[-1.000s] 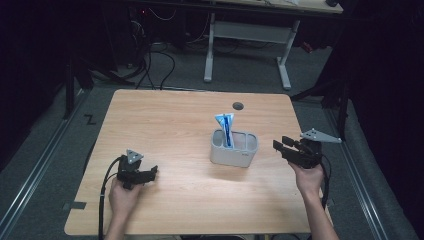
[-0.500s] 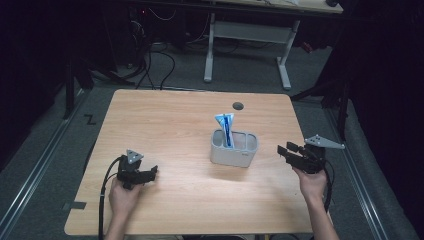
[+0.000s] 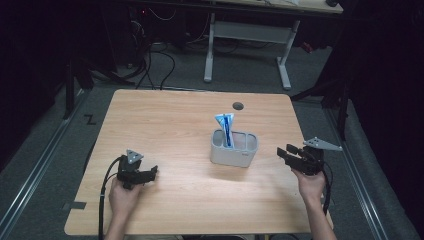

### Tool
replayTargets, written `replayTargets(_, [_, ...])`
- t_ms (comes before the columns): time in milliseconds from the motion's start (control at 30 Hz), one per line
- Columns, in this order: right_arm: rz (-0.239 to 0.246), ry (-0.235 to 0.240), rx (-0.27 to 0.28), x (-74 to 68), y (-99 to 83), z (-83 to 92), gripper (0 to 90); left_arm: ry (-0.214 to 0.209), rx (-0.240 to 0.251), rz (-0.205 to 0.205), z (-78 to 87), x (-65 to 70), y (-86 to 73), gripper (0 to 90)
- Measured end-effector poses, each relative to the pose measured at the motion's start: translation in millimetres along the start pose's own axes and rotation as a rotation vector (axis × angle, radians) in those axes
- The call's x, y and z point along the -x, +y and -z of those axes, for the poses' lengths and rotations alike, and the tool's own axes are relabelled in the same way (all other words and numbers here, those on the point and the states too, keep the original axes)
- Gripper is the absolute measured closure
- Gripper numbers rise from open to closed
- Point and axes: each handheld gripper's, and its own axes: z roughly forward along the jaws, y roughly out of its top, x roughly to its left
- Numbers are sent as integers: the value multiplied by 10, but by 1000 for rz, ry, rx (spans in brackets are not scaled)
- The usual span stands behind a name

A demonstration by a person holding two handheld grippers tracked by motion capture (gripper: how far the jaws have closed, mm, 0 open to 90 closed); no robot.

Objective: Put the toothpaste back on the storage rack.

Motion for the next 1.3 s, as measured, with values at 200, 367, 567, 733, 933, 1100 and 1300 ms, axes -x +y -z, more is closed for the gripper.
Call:
replayTargets(200, [-13,3,-1,20,-45,-30,514,0,0,0,0,0,0,190])
replayTargets(367, [-17,-4,-13,18,-83,-68,513,0,0,0,0,0,0,189])
replayTargets(567, [-35,-3,-23,20,-152,-133,511,0,0,0,0,0,0,189])
replayTargets(733, [-22,2,-41,-18,-171,-196,509,0,-1,0,0,0,0,189])
replayTargets(933, [-22,-2,-54,-38,-210,-261,505,0,0,0,1,0,0,189])
replayTargets(1100, [-17,-14,-80,-43,-262,-321,500,0,0,0,1,0,0,189])
replayTargets(1300, [-8,-35,-107,-47,-317,-396,497,0,0,0,0,0,0,189])
